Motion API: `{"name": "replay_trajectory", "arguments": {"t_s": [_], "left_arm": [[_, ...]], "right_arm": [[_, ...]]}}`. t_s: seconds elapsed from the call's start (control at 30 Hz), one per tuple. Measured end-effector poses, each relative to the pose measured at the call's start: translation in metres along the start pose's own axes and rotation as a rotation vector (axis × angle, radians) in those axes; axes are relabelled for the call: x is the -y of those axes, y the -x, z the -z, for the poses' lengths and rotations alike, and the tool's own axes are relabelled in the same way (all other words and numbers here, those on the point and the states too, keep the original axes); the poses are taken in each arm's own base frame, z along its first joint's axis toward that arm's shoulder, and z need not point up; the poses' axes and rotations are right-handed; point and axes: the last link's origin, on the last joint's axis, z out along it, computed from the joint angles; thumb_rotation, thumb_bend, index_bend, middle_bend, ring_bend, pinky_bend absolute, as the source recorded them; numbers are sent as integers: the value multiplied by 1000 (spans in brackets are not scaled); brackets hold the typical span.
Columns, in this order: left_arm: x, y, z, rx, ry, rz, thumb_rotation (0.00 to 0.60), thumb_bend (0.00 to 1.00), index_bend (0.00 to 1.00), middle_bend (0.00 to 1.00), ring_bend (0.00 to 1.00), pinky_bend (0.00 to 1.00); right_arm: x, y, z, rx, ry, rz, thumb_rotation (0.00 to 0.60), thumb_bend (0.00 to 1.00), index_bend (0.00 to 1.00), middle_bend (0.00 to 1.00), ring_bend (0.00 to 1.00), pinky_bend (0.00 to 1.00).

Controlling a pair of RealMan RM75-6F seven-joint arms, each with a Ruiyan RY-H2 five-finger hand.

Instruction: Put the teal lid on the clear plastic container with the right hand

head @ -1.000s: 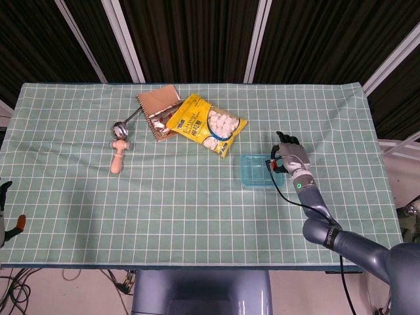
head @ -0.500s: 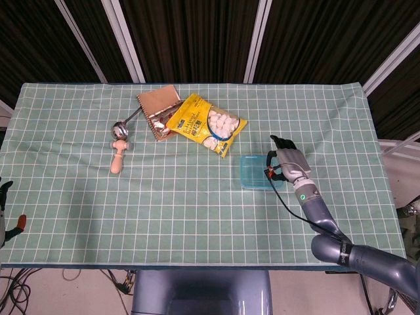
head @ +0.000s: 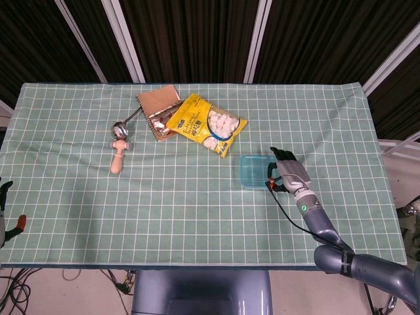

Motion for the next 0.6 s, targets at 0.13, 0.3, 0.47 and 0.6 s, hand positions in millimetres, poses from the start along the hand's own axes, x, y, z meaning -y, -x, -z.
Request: {"name": "replay_trajectory", "arguments": {"t_s": [0.13, 0.3, 0.47, 0.6], "left_arm": [[0, 0, 0, 2, 0, -1, 600, 348, 131, 0, 0, 0], [0, 0, 0, 0, -1, 0, 600, 347, 131, 0, 0, 0], [0, 1, 0, 2, 1, -2, 600, 347, 131, 0, 0, 0], [-1, 0, 0, 0, 2, -2, 600, 347, 132, 0, 0, 0]], "right_arm": [[0, 1, 1, 3, -1, -2, 600, 534, 586, 0, 0, 0], [1, 0, 4, -3, -11, -11, 600, 534, 586, 0, 0, 0], [-1, -2, 12, -10, -21, -6, 600, 534, 587, 0, 0, 0], [-4, -1, 15, -2, -17, -6, 600, 534, 587, 0, 0, 0]]}}
